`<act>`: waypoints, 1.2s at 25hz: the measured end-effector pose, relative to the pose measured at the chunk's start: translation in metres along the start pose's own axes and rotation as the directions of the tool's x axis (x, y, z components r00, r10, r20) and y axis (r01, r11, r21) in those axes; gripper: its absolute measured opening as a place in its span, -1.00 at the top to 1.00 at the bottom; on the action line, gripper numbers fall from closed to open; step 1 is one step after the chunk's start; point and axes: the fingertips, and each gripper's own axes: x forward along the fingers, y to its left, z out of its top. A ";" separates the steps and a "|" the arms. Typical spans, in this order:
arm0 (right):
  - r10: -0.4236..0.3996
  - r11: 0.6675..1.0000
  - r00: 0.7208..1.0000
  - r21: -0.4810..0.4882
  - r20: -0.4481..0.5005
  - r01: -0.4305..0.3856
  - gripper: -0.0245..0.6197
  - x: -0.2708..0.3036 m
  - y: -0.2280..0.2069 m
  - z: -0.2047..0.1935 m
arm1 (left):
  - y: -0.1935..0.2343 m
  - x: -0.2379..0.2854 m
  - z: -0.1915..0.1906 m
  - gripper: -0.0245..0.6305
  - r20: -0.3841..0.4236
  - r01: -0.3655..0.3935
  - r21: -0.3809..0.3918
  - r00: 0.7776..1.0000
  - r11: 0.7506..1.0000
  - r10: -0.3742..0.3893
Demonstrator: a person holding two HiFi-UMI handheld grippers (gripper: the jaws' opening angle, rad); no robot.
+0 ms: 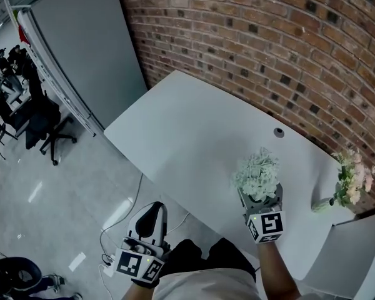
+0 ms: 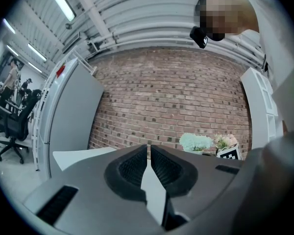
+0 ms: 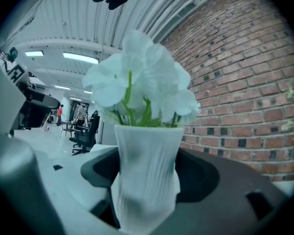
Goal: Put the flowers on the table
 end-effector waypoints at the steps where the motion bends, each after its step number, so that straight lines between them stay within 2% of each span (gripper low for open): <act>1: 0.002 1.000 1.000 0.004 -0.001 -0.002 -0.14 0.000 -0.001 0.000 | 0.000 0.001 0.000 0.84 -0.002 0.002 -0.001 1.000 1.000 -0.002; 21: 0.028 0.998 0.999 0.055 -0.016 -0.027 -0.14 -0.005 -0.001 0.004 | -0.004 0.008 0.001 0.84 -0.048 0.011 -0.021 0.999 1.000 -0.012; 30: 0.032 0.997 0.995 0.068 -0.094 -0.025 -0.14 -0.023 0.004 0.004 | -0.019 0.011 0.012 0.84 -0.091 0.046 -0.043 0.995 0.998 -0.049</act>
